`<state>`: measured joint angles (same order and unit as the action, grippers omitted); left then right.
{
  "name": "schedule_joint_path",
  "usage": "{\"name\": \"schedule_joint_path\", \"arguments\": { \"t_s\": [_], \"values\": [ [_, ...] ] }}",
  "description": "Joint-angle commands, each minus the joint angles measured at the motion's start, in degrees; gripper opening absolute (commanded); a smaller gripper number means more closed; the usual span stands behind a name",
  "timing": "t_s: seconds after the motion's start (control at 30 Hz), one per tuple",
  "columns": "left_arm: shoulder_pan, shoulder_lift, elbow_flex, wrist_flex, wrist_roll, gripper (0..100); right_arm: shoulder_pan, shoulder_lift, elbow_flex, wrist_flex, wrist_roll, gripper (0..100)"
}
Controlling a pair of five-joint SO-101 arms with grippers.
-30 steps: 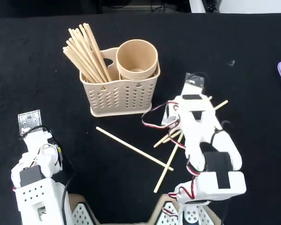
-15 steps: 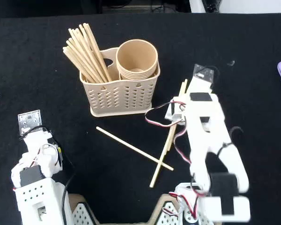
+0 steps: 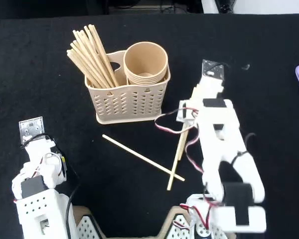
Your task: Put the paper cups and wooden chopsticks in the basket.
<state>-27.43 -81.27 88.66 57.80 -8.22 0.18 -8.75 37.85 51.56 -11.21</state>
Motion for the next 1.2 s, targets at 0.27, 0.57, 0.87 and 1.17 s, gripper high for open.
{"name": "schedule_joint_path", "arguments": {
  "t_s": [0.27, 0.57, 0.87, 1.17],
  "values": [
    [-0.4, -0.6, -0.4, -1.0, 0.5, 13, 0.5, 15.1, -16.3, 13.3, 1.5, 31.0],
    [-0.4, -0.6, -0.4, -1.0, 0.5, 13, -3.1, 23.6, -16.9, 9.1, 1.5, 28.1],
    [-0.4, -0.6, -0.4, -1.0, 0.5, 13, -2.7, 22.8, -16.5, 7.9, 1.4, 2.1],
    [-0.4, -0.6, -0.4, -1.0, 0.5, 13, -2.7, 17.3, -16.4, 10.3, 1.4, 1.1]
  ]
}}
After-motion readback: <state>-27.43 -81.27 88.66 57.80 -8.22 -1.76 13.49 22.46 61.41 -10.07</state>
